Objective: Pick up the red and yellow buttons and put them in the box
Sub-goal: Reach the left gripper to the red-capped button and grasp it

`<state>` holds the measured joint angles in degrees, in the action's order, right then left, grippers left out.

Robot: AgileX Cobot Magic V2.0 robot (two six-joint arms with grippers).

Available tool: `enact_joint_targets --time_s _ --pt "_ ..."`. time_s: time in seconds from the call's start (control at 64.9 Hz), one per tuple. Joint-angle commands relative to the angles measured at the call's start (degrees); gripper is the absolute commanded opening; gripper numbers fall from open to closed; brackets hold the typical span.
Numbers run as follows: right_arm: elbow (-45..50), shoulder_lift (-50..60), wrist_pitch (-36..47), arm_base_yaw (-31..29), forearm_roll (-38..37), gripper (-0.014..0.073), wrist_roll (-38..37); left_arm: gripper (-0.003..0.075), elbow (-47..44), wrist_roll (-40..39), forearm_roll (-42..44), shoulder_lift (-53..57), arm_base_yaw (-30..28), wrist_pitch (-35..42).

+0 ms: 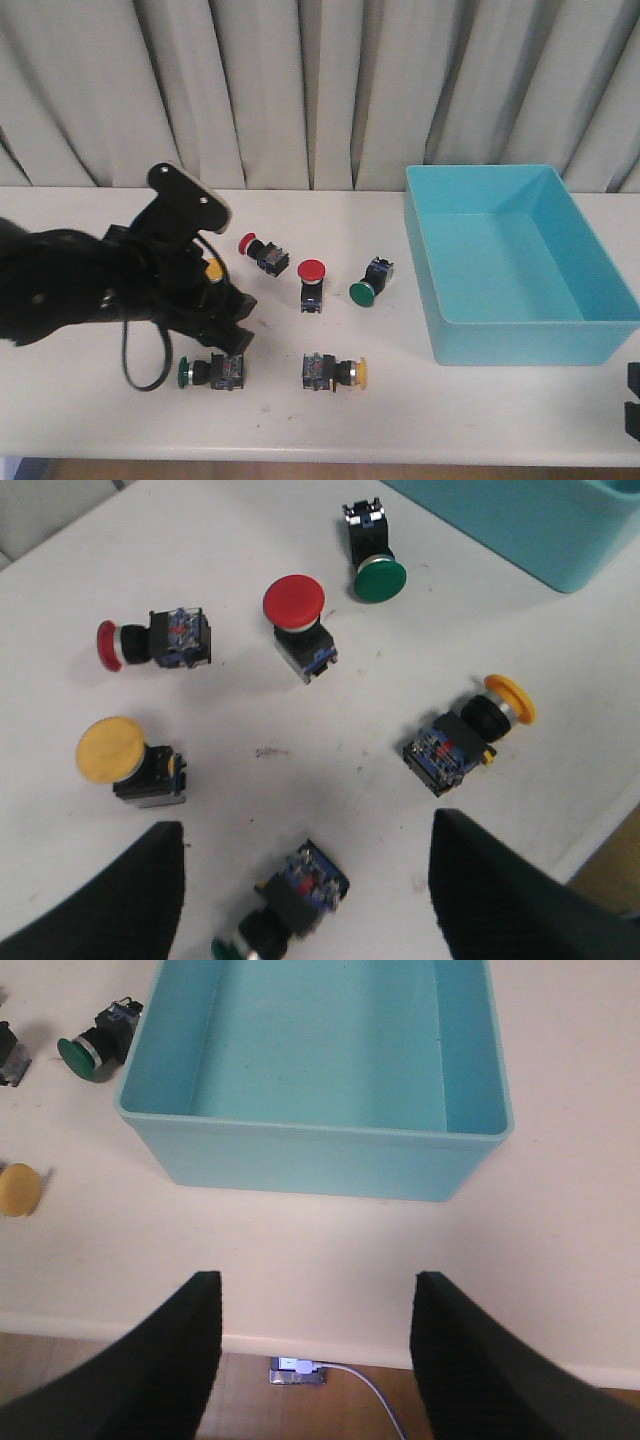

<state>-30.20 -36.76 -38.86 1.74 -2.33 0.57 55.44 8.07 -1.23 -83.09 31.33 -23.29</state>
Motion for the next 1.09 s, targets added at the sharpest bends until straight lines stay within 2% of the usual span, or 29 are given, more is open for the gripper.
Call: enact_joint_targets --time_s 0.0,0.308,1.079 --pt "-1.7 -0.4 3.1 -0.4 0.0 0.0401 0.7 0.0525 6.4 -0.2 -0.6 -4.3 0.6 2.5" --pt "-1.7 -0.4 2.9 -0.4 0.4 0.0401 0.6 0.058 21.2 -2.0 -0.6 -19.8 0.6 -3.8" --pt "-1.7 -0.4 2.9 -0.4 1.3 0.0401 0.6 0.058 42.1 -15.1 -0.4 -39.7 0.6 -5.6"
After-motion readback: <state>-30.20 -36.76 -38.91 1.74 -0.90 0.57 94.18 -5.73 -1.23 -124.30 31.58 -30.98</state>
